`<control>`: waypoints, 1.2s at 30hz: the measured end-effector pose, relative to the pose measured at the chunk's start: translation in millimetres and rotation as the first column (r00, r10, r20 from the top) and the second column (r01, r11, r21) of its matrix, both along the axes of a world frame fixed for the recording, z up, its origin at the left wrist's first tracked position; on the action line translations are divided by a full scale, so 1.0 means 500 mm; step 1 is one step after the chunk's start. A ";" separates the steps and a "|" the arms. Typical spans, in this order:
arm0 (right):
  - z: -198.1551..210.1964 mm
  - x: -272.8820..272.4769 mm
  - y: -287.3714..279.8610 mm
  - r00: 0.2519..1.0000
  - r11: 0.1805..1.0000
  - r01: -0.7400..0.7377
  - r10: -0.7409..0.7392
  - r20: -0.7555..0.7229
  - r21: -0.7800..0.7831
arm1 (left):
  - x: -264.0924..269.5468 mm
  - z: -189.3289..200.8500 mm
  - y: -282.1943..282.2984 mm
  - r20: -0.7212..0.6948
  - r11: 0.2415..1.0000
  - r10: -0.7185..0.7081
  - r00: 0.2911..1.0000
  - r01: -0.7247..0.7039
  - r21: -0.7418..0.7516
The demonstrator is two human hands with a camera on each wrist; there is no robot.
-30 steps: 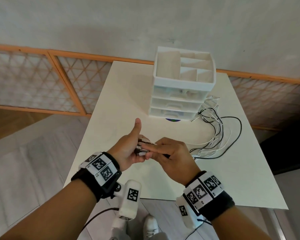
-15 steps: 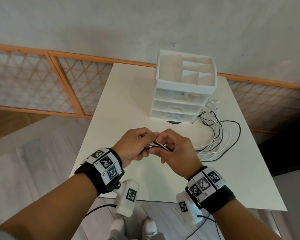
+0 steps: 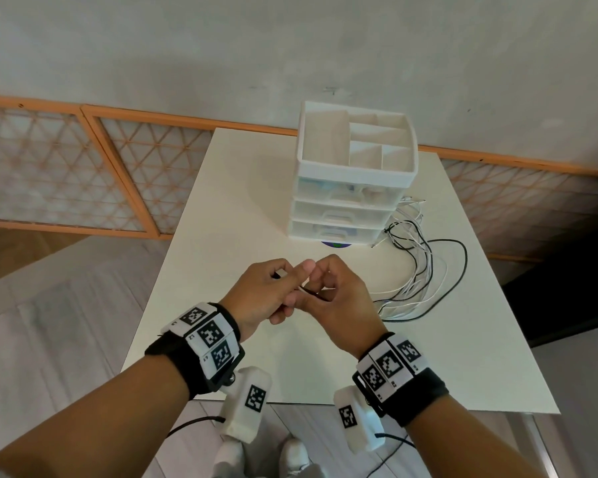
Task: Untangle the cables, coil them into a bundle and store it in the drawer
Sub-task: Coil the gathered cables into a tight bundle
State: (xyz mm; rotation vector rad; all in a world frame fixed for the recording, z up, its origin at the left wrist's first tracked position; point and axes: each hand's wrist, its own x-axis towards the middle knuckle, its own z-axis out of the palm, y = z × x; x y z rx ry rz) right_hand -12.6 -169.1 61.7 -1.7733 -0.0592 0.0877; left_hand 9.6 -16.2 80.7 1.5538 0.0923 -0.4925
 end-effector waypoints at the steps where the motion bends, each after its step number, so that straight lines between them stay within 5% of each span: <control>1: -0.002 0.000 0.003 1.000 0.999 0.001 -0.002 -0.013 -0.032 | 0.001 -0.002 0.001 -0.002 1.000 0.000 1.000 0.000 0.007; 10: -0.015 0.011 -0.043 0.980 0.947 -0.143 0.093 -0.178 -0.289 | 0.012 0.004 0.006 0.051 0.994 0.101 0.994 -0.099 -0.039; 17: 0.011 0.021 -0.079 0.985 0.983 -0.149 0.138 -0.101 -0.110 | 0.014 0.004 0.025 -0.086 0.977 0.063 0.994 -0.079 -0.197; 25: -0.006 0.025 -0.066 0.999 0.995 -0.044 0.045 0.013 -0.090 | 0.015 0.020 0.031 -0.151 0.983 0.000 0.989 -0.028 -0.184; 31: -0.004 0.020 -0.058 0.991 0.987 -0.134 0.132 -0.030 -0.091 | 0.019 0.018 0.033 -0.281 0.977 0.120 0.952 -0.164 -0.138; 36: 0.000 0.022 -0.037 0.982 0.986 -0.136 0.147 0.120 -0.096 | 0.021 0.029 0.023 -0.289 0.960 0.167 0.943 -0.222 -0.171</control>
